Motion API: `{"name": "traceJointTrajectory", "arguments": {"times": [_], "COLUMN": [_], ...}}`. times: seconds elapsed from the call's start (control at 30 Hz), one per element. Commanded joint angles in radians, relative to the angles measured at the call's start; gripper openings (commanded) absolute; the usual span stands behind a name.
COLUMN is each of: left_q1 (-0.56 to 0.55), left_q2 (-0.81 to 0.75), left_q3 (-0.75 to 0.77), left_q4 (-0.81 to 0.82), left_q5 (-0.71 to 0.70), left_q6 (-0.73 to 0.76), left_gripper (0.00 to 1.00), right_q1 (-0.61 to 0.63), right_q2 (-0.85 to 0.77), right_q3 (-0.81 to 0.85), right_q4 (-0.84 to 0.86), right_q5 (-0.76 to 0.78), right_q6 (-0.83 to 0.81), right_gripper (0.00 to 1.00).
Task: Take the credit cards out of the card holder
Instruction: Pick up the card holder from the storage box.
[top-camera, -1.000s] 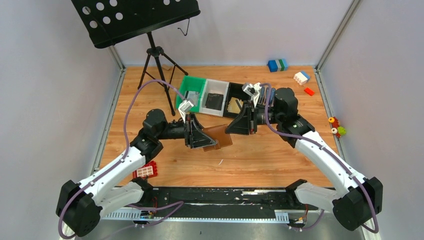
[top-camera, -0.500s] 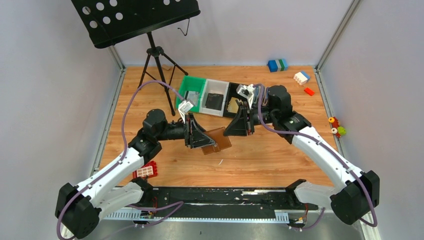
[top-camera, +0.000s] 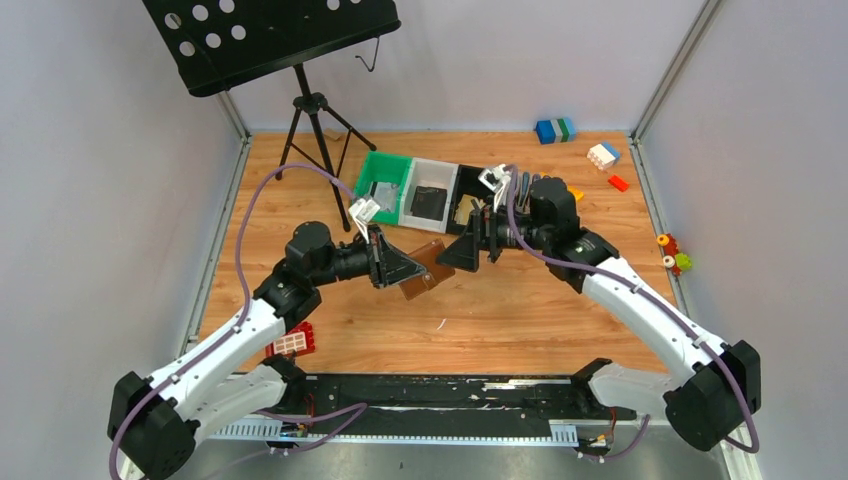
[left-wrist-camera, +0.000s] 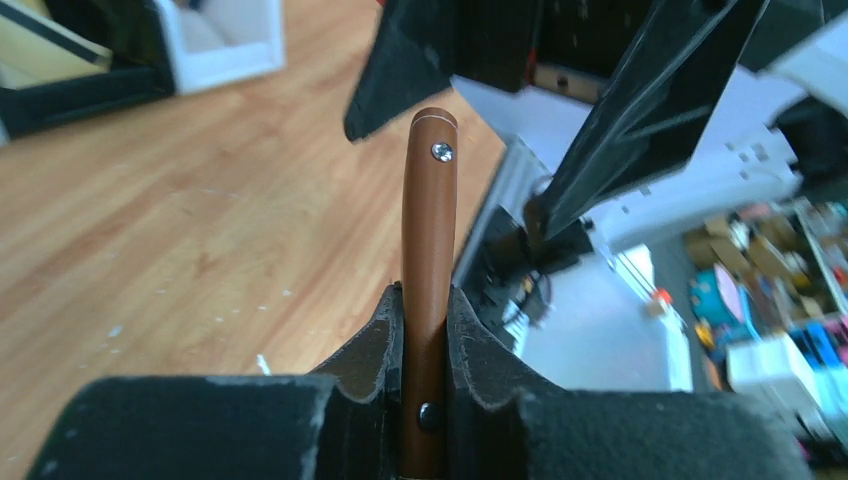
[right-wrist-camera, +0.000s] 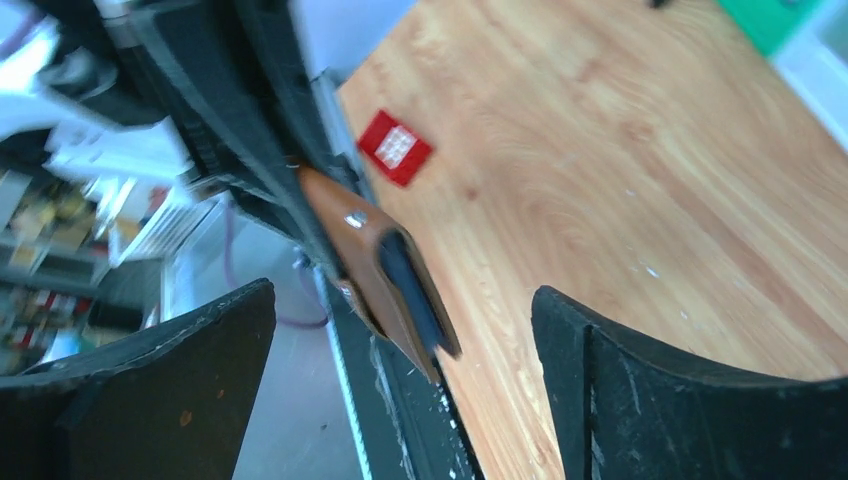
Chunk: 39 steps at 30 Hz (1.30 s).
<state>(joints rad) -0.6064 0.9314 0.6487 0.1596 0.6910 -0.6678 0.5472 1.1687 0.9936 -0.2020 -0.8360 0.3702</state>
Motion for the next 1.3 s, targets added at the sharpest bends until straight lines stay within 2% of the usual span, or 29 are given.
{"name": "traceJointTrajectory", "arguments": {"times": [0.0, 0.13, 0.3, 0.37, 0.5, 0.6, 0.8, 0.87, 0.9, 0.97, 1.03, 1.07, 1.1, 1.17, 1.23, 1.27], "left_q1": [0.000, -0.008, -0.011, -0.010, -0.009, -0.009, -0.010, -0.011, -0.009, -0.009, -0.009, -0.010, -0.009, -0.009, -0.003, 0.003], "left_q2": [-0.090, -0.150, -0.205, -0.205, -0.195, -0.209, -0.228, -0.221, -0.216, -0.201, -0.194, -0.196, -0.203, -0.229, -0.261, -0.271], "left_q3": [-0.030, -0.085, -0.168, -0.193, -0.225, -0.253, -0.276, -0.282, -0.282, -0.284, -0.283, -0.282, -0.281, -0.268, -0.236, -0.201], "left_q4": [0.021, 0.048, 0.153, 0.201, 0.297, 0.371, 0.447, 0.491, 0.511, 0.547, 0.569, 0.570, 0.559, 0.476, 0.361, 0.303], "left_q5": [-0.264, -0.372, -0.411, -0.404, -0.385, -0.417, -0.443, -0.435, -0.429, -0.416, -0.404, -0.401, -0.402, -0.431, -0.445, -0.434], "left_q6": [0.023, 0.022, -0.039, -0.086, -0.203, -0.298, -0.427, -0.467, -0.484, -0.508, -0.521, -0.520, -0.510, -0.466, -0.406, -0.372], "left_gripper": [0.00, 0.00, 0.00, 0.00, 0.00, 0.00, 0.00, 0.00, 0.00, 0.00, 0.02, 0.06, 0.12, 0.32, 0.48, 0.51], "right_q1": [0.088, 0.123, 0.162, 0.173, 0.176, 0.191, 0.223, 0.225, 0.227, 0.226, 0.227, 0.226, 0.227, 0.226, 0.226, 0.227], "right_q2": [-0.057, -0.100, -0.145, -0.116, -0.051, -0.047, -0.054, -0.046, -0.042, -0.038, -0.044, -0.051, -0.061, -0.087, -0.118, -0.133], "right_q3": [-0.081, -0.191, -0.382, -0.380, -0.376, -0.417, -0.413, -0.406, -0.404, -0.399, -0.401, -0.400, -0.399, -0.394, -0.370, -0.350], "right_q4": [0.043, 0.115, 0.422, 0.482, 0.662, 0.802, 0.853, 0.876, 0.890, 0.910, 0.930, 0.924, 0.909, 0.851, 0.751, 0.701], "right_q5": [0.431, 0.613, 0.707, 0.699, 0.555, 0.543, 0.566, 0.553, 0.546, 0.537, 0.528, 0.530, 0.531, 0.538, 0.542, 0.535], "right_q6": [0.218, 0.421, 0.629, 0.622, 0.559, 0.546, 0.516, 0.528, 0.533, 0.548, 0.563, 0.565, 0.564, 0.551, 0.516, 0.490], "right_gripper": [1.00, 0.95, 0.87, 0.86, 0.86, 0.86, 0.85, 0.76, 0.65, 0.51, 0.32, 0.25, 0.13, 0.01, 0.00, 0.00]}}
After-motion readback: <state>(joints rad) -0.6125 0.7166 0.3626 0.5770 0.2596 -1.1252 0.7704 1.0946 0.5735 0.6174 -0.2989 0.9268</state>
